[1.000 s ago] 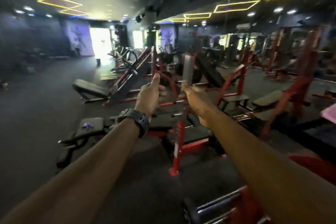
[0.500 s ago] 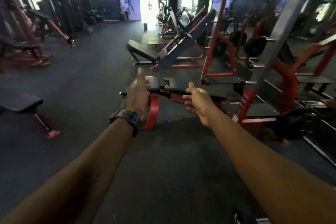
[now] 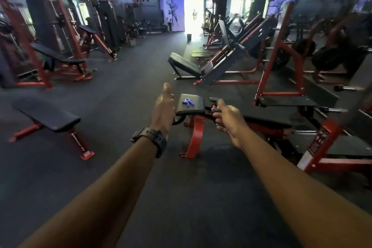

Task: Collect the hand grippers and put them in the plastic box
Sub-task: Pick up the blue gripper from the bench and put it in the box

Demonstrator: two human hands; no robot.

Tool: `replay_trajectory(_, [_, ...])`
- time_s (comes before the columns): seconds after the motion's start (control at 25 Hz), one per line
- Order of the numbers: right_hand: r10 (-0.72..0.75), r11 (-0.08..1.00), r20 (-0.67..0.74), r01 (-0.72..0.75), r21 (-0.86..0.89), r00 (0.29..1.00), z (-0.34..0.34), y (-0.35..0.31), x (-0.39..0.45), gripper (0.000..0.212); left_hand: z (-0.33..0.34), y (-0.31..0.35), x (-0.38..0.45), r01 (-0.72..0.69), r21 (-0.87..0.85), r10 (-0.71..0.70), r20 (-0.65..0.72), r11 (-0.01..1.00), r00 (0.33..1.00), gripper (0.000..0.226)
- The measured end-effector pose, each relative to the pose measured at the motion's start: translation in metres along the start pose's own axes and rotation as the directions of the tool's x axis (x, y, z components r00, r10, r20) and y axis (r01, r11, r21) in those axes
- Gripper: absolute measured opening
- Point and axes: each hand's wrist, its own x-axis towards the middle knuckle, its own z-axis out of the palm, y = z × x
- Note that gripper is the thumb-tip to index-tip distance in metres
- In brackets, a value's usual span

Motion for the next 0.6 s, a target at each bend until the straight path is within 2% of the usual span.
replay_trajectory(0.16, [0.022, 0.999, 0.002, -0.022, -0.036, 1.0, 0.002, 0.001, 0.08, 0.04, 0.035, -0.003, 0.07, 0.04, -0.015, -0.04, 0.01, 0.999, 0.999, 0.074])
replay_trajectory(0.28, [0.033, 0.995, 0.015, -0.032, -0.092, 0.999, 0.011, -0.005, 0.15, 0.038, 0.055, -0.011, 0.135, 0.067, -0.035, -0.067, 0.005, 0.997, 0.998, 0.073])
replay_trajectory(0.6, [0.059, 0.982, 0.038, -0.051, -0.18, 0.998, 0.096, 0.008, 0.357, 0.04, 0.068, -0.081, 0.346, 0.128, -0.038, -0.128, 0.006, 0.991, 0.992, 0.066])
